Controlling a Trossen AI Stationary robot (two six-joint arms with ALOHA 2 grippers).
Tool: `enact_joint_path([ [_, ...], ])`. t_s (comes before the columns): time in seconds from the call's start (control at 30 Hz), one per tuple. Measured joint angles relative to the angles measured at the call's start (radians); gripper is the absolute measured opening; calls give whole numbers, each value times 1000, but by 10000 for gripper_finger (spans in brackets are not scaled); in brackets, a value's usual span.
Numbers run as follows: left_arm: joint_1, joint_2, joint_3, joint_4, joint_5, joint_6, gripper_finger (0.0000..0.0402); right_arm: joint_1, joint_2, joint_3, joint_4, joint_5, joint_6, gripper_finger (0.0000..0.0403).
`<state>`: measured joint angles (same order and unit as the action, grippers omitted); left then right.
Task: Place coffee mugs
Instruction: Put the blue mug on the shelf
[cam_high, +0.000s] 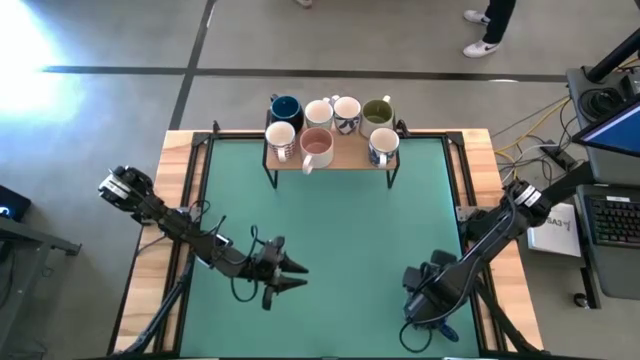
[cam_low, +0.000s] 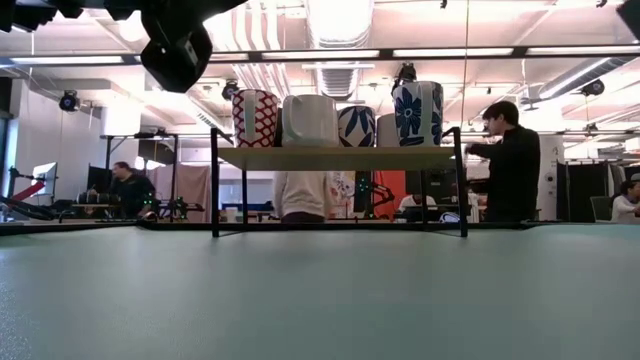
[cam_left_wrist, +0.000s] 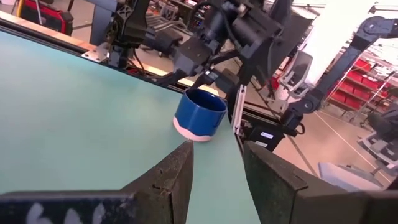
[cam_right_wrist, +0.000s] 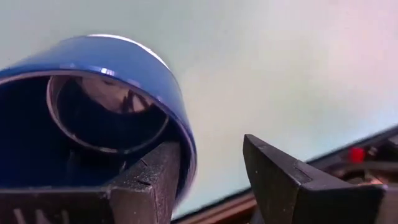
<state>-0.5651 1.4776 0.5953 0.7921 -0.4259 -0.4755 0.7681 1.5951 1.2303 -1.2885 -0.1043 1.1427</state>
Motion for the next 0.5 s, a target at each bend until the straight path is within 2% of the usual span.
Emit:
enact_joint_path([
  [0.17, -8, 0, 0, 0, 0, 0, 123, 0, 0, -87, 170, -7, -14, 161],
  [0.3, -8, 0, -1, 0, 0, 0, 123, 0, 0, -129, 240, -8, -61, 143],
  [0.4, -8, 0, -1, 0, 0, 3, 123, -3, 0, -145, 263, -8, -88, 113],
  [0.5, -8, 0, -1, 0, 0, 3, 123, -14, 0, -154, 263, -9, -107, 64],
])
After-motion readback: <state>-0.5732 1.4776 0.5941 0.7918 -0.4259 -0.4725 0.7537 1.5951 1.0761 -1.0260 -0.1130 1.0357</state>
